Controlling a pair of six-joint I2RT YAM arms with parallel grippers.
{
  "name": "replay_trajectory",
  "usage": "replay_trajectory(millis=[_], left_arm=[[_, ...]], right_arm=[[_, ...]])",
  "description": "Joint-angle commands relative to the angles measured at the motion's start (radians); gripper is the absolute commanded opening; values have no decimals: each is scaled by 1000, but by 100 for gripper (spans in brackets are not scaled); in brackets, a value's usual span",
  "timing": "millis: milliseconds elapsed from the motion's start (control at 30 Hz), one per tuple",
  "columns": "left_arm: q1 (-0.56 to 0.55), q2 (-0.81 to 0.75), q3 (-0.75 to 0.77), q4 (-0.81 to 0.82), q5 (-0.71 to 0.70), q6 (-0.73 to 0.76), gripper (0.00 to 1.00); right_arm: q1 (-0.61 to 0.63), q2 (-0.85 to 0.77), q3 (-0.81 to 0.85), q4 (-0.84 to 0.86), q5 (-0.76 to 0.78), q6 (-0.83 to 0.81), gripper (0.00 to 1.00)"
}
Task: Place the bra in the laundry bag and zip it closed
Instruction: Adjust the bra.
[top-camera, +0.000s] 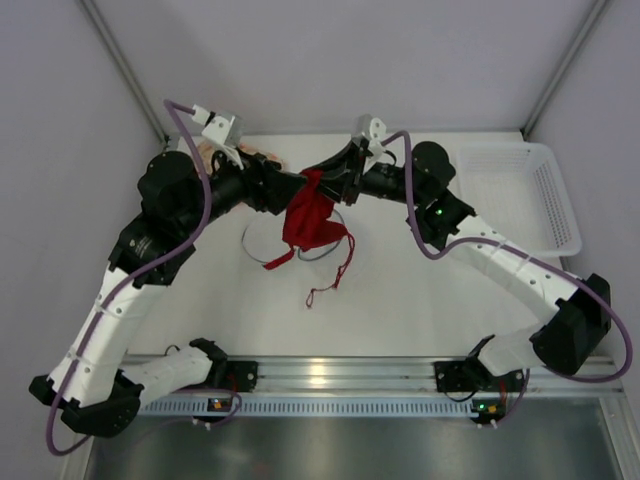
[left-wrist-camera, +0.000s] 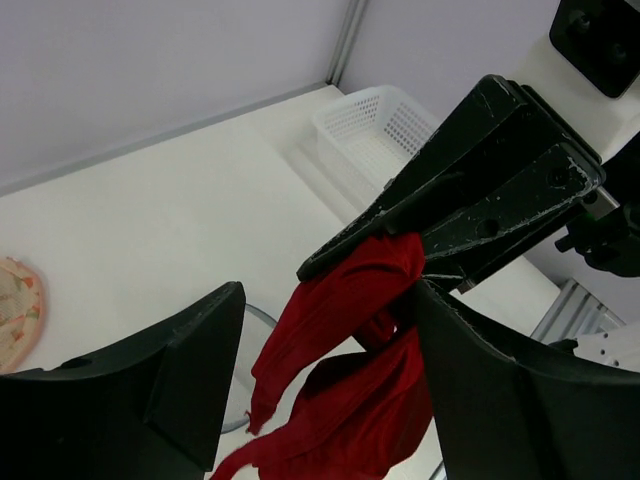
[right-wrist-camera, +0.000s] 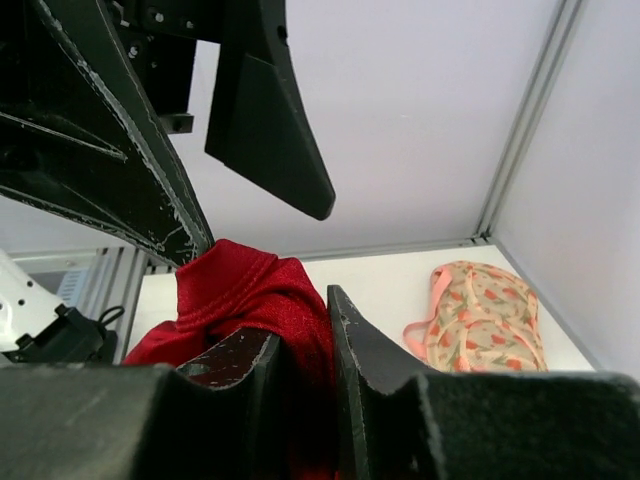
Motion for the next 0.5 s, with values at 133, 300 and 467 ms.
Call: replay_trajectory(millis=[133,300,467], left_arm=[[3,32,33,25,151,65,75],[3,28,7,15,205,70,73],[3,-38,-5,-35,117,61,74]], right_arm=[[-5,-15,62,-23,-5,12,20],[-5,3,109,-122,48,19,20],[-7,6,135,-184,109,-8,21]])
